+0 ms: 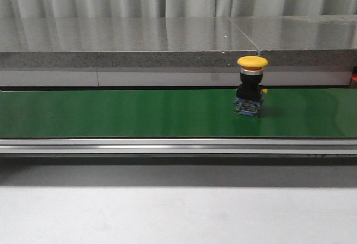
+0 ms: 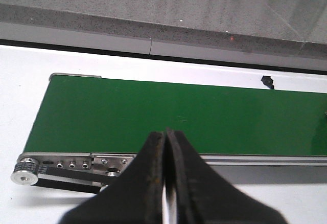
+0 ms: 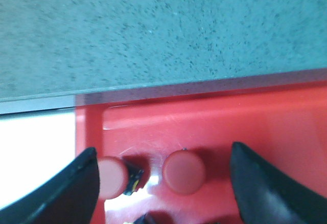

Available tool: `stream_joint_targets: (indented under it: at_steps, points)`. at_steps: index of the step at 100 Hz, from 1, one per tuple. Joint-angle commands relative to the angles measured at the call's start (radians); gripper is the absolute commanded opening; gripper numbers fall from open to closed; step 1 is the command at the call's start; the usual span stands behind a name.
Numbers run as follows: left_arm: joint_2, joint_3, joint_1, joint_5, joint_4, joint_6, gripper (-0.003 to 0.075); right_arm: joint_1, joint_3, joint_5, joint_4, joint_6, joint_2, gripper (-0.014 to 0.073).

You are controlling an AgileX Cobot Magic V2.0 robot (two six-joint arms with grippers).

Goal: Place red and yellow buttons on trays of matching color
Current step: 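Move the right gripper over the yellow button at the belt end and grasp it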

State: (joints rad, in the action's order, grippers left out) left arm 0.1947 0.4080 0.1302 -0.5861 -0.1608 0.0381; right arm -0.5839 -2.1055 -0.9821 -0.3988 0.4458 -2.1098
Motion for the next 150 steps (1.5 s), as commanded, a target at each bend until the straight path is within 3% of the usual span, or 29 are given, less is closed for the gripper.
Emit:
stream_joint_targets:
  at_steps: [1, 30, 61, 91, 119, 150]
  points:
    - [0.010, 0.027, 0.007, 0.075, -0.016, 0.001, -0.0019, 0.000, -0.021, -0.003, -0.015, 0.005, 0.127, 0.0539]
    - [0.010, 0.027, 0.007, 0.075, -0.016, 0.001, -0.0019, 0.013, 0.200, -0.030, -0.063, 0.067, 0.366, 0.0539]
    - [0.010, 0.027, 0.007, 0.075, -0.016, 0.001, -0.0019, 0.017, 0.670, 0.064, -0.093, 0.100, 0.705, 0.0539]
    - [0.010, 0.027, 0.007, 0.075, -0.016, 0.001, -0.0019, 0.148, 1.061, 0.153, -0.096, 0.114, 0.946, 0.0539]
    - [0.010, 0.027, 0.007, 0.075, -0.016, 0.001, -0.0019, 0.314, 1.204, 0.199, -0.065, 0.150, 0.956, 0.0541]
    - [0.010, 0.027, 0.007, 0.075, -0.016, 0.001, -0.0019, 0.432, 1.208, 0.303, -0.043, 0.184, 0.841, 0.0542]
